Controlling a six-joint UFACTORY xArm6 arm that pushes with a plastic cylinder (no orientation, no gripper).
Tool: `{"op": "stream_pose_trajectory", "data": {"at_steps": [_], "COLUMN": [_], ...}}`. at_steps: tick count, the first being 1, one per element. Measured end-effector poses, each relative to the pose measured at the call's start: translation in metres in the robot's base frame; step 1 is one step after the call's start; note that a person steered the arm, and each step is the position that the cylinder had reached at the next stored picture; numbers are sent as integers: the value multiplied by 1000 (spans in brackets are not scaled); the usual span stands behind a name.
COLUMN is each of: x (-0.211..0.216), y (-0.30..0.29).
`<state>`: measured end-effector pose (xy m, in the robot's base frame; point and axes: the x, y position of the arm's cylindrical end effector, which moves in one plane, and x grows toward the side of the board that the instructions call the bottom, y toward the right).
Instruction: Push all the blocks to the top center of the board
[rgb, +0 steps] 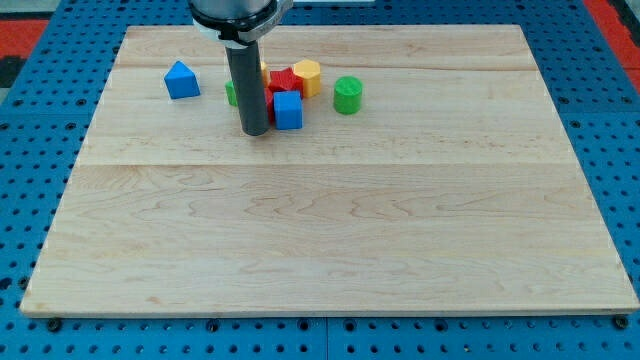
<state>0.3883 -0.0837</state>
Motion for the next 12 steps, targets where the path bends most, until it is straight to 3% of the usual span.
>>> {"op": "stream_pose_trajectory", "data": {"at_steps": [1,2,3,4,6,7,8,9,10,11,12], "x": [28,22,-38,-74,-61,-50,55,77,54,9,-10], "y": [59,191,216,175,101,151,117,-13,-129,-173,-179]}}
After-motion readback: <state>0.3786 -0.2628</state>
